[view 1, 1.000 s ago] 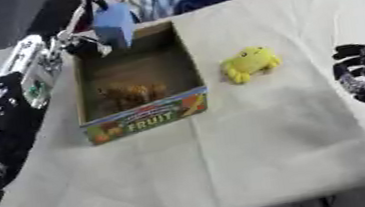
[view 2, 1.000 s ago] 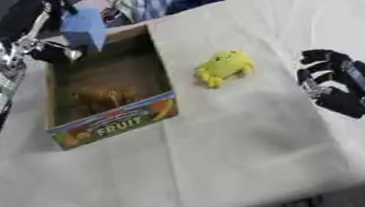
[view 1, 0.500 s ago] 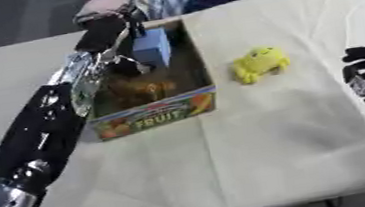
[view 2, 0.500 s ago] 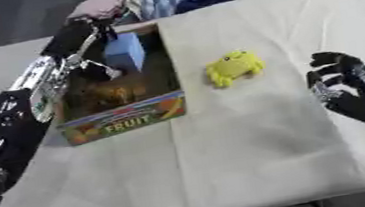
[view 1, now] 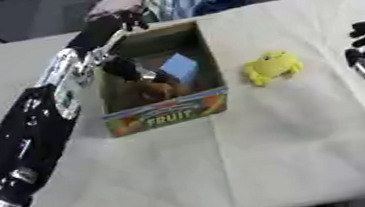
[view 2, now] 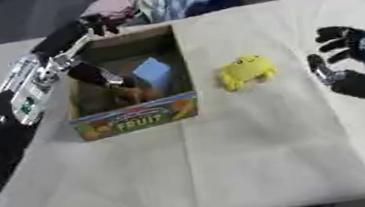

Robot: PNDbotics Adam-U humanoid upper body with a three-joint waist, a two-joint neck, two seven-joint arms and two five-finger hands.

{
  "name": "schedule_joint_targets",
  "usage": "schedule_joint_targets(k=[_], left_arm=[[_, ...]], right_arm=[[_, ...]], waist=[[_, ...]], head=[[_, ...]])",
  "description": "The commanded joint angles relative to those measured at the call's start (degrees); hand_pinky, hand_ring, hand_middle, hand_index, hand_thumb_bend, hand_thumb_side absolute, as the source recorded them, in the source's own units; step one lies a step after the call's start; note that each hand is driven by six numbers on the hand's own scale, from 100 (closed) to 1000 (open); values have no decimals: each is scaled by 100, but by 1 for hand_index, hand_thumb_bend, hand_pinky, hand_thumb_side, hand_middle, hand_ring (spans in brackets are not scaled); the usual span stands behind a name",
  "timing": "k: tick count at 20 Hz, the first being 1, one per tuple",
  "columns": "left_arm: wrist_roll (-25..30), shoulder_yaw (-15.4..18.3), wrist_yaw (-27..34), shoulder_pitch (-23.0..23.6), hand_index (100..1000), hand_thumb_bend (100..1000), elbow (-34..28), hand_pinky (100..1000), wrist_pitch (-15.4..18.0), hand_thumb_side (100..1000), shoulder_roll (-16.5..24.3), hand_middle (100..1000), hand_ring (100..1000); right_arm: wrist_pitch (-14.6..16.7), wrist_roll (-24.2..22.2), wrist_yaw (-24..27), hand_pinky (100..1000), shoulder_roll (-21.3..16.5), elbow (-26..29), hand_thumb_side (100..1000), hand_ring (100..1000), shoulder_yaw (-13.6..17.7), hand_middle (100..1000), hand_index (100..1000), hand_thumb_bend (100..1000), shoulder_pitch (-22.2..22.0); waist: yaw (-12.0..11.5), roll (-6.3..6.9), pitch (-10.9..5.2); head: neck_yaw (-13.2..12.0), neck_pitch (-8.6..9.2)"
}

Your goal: Pick up objects on the table and place them in the box.

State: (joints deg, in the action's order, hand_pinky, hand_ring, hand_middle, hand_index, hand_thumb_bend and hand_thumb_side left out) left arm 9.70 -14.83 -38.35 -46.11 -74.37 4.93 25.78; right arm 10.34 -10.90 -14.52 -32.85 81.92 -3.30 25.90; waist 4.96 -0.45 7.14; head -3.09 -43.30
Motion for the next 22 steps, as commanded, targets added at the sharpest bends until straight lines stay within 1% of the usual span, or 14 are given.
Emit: schedule_joint_targets(k=[1, 3, 5, 8, 10, 13, 15, 16, 19, 22], left_arm=[[-245, 222, 1061, 267, 767, 787, -1143, 758, -391, 671, 575, 693, 650], [-552, 405, 1761, 687, 752, 759, -1741, 750, -682, 668, 778, 668, 626], [-841, 577, 2302, 1116, 739, 740, -2196, 744, -885, 668, 886, 646, 609], [-1223, 795, 2794, 1701, 725, 719, -2640, 734, -1066, 672, 902, 624, 591], [-1429, 928, 2971, 2066, 721, 713, -2812, 730, -1112, 679, 820, 618, 586], [-1641, 1112, 3097, 2515, 713, 703, -2926, 724, -1141, 691, 600, 605, 574], [-1728, 1191, 3131, 2673, 713, 703, -2962, 724, -1147, 691, 498, 605, 574], [-1777, 1249, 3151, 2777, 708, 696, -2962, 719, -1158, 702, 436, 589, 560], [-1952, 1437, 3239, 3131, 706, 691, -2961, 715, -1183, 713, 271, 583, 554], [-2044, 1521, 3296, 3310, 705, 688, -2918, 713, -1199, 718, 158, 577, 548]], right_arm=[[167, -189, -91, 706, -559, -329, 443, 790, -149, 793, 891, 270, 378], [321, -354, -171, 711, -711, -683, 427, 793, -288, 796, 893, 287, 691], [474, -518, -278, 717, -792, -1094, 408, 798, -413, 802, 900, 309, 986], [728, -740, -626, 732, -814, -1790, 367, 825, -561, 827, 922, 358, 1387], [892, -855, -950, 742, -746, -2265, 341, 845, -578, 843, 931, 382, 1596], [1042, -973, -1415, 761, -606, -2929, 268, 876, -483, 862, 940, 429, 1782], [1136, -971, -1687, 761, -529, -3226, 268, 876, -398, 862, 940, 429, 1852], [1143, -980, -1820, 772, -500, -3379, 255, 895, -367, 871, 945, 442, 1871], [1104, -982, -2287, 771, -341, -3913, 268, 894, -196, 868, 944, 439, 1997], [1083, -841, -2627, 769, -167, -4272, 281, 888, -48, 863, 943, 431, 2097]], waist=[[-96, -28, -102], [-215, -51, -102], [-330, -75, -95], [-502, -103, -88], [-605, -120, -80], [-757, -141, -49], [-807, -147, -37], [-845, -153, -27], [-929, -158, -10], [-976, -152, -8]], head=[[127, -9], [199, 9], [274, 26], [375, 44], [439, 68], [545, 116], [583, 135], [620, 152], [697, 185], [724, 195]])
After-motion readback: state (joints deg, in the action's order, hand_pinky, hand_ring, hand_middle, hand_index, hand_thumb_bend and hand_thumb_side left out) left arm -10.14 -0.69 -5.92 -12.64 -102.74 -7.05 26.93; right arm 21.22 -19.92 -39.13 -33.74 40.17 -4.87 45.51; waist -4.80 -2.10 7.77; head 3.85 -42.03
